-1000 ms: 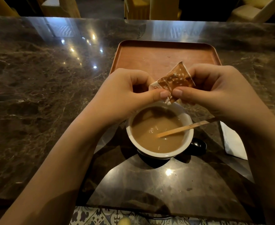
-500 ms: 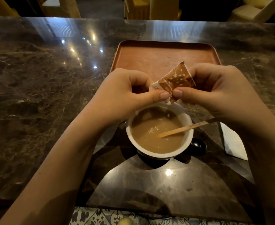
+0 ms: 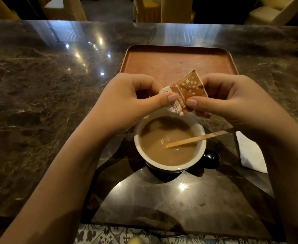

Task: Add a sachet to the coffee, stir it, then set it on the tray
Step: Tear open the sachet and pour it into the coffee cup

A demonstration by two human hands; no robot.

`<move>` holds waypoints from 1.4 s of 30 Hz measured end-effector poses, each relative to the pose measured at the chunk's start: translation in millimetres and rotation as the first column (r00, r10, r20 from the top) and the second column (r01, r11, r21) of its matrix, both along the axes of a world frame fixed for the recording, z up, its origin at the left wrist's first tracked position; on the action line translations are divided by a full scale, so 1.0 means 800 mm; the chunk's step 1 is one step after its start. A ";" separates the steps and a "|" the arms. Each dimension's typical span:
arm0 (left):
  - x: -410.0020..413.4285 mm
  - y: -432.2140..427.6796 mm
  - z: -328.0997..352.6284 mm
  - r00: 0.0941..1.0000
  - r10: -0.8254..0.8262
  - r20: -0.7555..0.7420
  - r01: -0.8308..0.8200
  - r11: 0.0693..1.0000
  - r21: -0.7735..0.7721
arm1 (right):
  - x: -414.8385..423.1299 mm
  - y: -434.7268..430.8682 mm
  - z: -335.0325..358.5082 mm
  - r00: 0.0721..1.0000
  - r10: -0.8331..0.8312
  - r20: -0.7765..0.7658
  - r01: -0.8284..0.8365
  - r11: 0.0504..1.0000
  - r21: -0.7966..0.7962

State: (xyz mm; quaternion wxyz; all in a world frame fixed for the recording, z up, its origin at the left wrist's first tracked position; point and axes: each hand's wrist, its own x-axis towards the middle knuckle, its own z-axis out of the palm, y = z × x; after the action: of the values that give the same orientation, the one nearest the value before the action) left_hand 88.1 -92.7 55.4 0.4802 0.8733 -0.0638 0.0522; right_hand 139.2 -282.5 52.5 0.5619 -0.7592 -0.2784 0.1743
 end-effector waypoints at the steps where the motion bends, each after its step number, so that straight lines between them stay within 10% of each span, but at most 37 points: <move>1: 0.000 0.000 0.001 1.000 -0.005 -0.009 0.005 1.000 -0.002 | 0.000 0.000 0.000 1.000 0.017 -0.004 -0.017 1.000 -0.010; 22: -0.022 -0.008 0.068 0.999 -0.004 0.044 0.001 0.996 0.085 | -0.014 -0.009 0.058 0.992 0.022 0.125 -0.018 0.999 -0.030; 36: -0.093 -0.021 0.068 0.976 0.213 0.056 -0.179 0.917 -0.357 | -0.081 0.010 0.069 0.987 -0.157 0.018 0.149 0.964 0.222; 42: -0.102 -0.014 0.070 0.956 0.252 0.148 -0.225 0.957 -0.181 | -0.099 0.023 0.074 0.941 -0.264 0.210 0.222 0.953 0.205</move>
State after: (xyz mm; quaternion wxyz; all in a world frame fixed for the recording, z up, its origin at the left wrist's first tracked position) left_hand 6.9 -103.6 111.2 0.5326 0.8250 0.0063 0.1888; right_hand 59.9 -264.1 112.0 0.6078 -0.7498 -0.2611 -0.0132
